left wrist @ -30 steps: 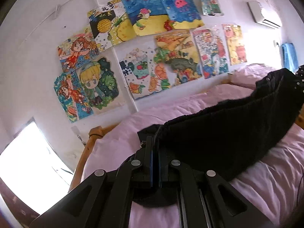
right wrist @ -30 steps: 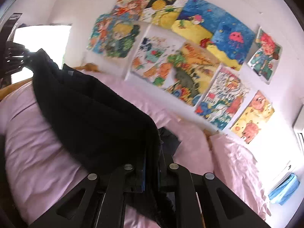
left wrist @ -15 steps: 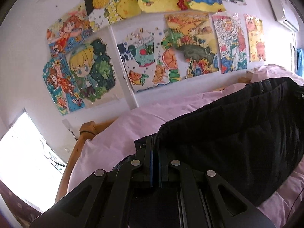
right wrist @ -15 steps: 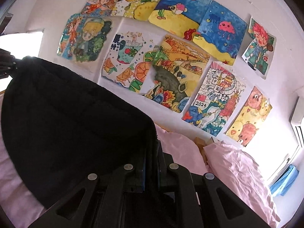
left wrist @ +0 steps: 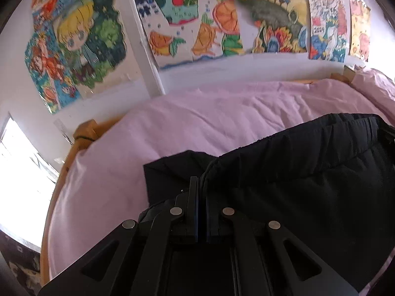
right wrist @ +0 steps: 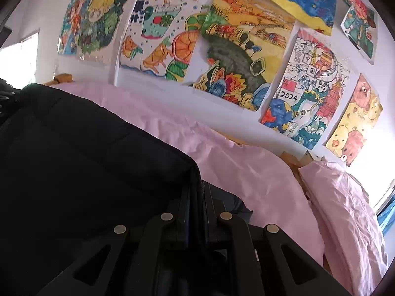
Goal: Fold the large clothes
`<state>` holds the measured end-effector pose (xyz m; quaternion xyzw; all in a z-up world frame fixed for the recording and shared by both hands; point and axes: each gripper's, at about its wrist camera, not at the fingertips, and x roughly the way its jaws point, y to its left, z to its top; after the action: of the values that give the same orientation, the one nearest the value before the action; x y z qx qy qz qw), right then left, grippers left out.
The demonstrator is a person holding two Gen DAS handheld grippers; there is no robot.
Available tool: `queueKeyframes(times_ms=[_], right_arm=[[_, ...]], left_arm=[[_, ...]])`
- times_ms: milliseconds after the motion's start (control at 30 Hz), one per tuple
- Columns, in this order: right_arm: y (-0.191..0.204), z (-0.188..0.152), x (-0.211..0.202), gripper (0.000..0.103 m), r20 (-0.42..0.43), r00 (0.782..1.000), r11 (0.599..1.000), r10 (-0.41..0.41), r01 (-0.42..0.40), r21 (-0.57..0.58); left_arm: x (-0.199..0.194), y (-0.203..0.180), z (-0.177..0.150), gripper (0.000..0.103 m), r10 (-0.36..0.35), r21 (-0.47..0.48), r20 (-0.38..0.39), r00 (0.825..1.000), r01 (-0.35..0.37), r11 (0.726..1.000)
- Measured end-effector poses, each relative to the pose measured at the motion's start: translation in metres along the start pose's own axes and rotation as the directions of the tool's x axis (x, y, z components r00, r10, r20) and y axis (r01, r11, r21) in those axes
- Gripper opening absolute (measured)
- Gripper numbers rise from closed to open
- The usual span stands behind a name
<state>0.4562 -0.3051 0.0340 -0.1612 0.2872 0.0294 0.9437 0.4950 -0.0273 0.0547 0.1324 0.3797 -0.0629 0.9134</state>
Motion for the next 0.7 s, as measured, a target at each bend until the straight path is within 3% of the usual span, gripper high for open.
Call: queueKeyframes(times_ms=[167,333,433,500,533,567,600,667,700], right_arm=[[-0.001,-0.008,0.026,0.010,-0.059,0.998,0.999,0.034,-0.034,0.004],[-0.002,-0.018,0.041,0.013,-0.090,0.995,0.999,0.050,-0.048,0.020],[-0.009,-0.017,0.035,0.021,-0.058,0.995,0.995,0.085,-0.081,0.060],[-0.020,-0.013,0.026,0.040,-0.017,0.992,0.987,0.128,-0.126,0.099],[-0.025,-0.012,0.021,0.060,0.002,0.989,0.981,0.149,-0.148,0.121],[-0.030,-0.010,0.017,0.081,0.021,0.985,0.974,0.173,-0.174,0.144],[-0.039,-0.010,0.009,0.086,0.051,0.977,0.961,0.207,-0.213,0.178],[-0.056,-0.013,-0.001,0.087,0.082,0.966,0.941,0.245,-0.257,0.221],[-0.064,-0.014,-0.004,0.087,0.088,0.963,0.935,0.253,-0.267,0.234]], left_arm=[[0.031,-0.003,-0.006,0.004,-0.016,0.008,-0.068,0.998,0.017,1.000],[0.048,-0.014,-0.011,0.004,0.023,0.056,-0.081,0.996,-0.018,0.998],[0.047,-0.008,-0.011,0.006,-0.001,0.030,-0.083,0.997,0.004,1.000],[0.044,-0.001,-0.010,0.008,-0.044,0.008,-0.088,0.995,0.045,0.999],[0.040,0.004,-0.009,0.012,-0.075,-0.007,-0.090,0.993,0.075,0.997],[0.037,0.009,-0.008,0.021,-0.096,-0.024,-0.088,0.991,0.094,0.995],[0.032,0.017,-0.007,0.028,-0.122,-0.051,-0.079,0.989,0.118,0.992],[0.016,0.034,-0.007,0.057,-0.189,-0.111,-0.029,0.981,0.185,0.976],[0.009,0.042,-0.008,0.063,-0.218,-0.131,0.004,0.976,0.217,0.967]])
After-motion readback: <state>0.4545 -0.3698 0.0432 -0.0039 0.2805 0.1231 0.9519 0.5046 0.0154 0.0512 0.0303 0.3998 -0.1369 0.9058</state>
